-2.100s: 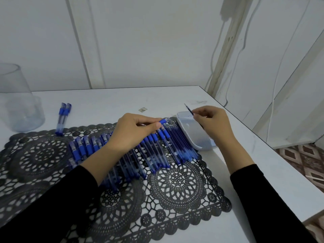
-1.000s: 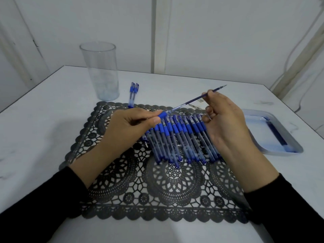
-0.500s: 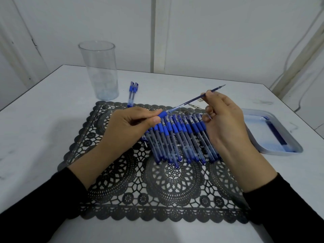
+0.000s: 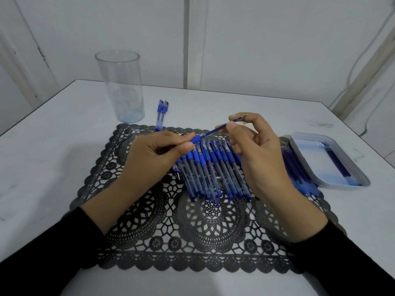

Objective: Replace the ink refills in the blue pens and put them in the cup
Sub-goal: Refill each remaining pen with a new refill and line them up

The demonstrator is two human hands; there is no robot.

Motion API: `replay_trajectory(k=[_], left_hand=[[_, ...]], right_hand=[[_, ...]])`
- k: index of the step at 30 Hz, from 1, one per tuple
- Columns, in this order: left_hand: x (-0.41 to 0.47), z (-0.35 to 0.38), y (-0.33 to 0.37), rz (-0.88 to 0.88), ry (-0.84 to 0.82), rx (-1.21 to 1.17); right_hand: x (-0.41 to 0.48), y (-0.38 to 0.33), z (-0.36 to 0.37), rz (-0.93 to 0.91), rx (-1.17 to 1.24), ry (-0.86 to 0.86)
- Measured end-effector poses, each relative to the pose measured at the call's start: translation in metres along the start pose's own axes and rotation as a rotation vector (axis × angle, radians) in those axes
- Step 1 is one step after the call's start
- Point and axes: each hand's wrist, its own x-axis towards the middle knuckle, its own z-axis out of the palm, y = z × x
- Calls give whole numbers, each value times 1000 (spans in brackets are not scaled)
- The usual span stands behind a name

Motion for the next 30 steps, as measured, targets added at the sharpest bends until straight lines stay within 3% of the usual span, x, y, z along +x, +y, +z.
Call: replay_trajectory(k=[5,14,25,30], left_hand=[[0,0,-1,16,-9,20],[-1,-4,-4,14,-37,42],[-3,-16,-11,-13,-66,79],[-4,-28,-10,-50,-39,71]], right_hand=[[1,1,-3,-11,-33,23],[3,9,-6,23,15,-90],[6,24,6,8,-195,-196],[4,28,12,94,-284,-222]])
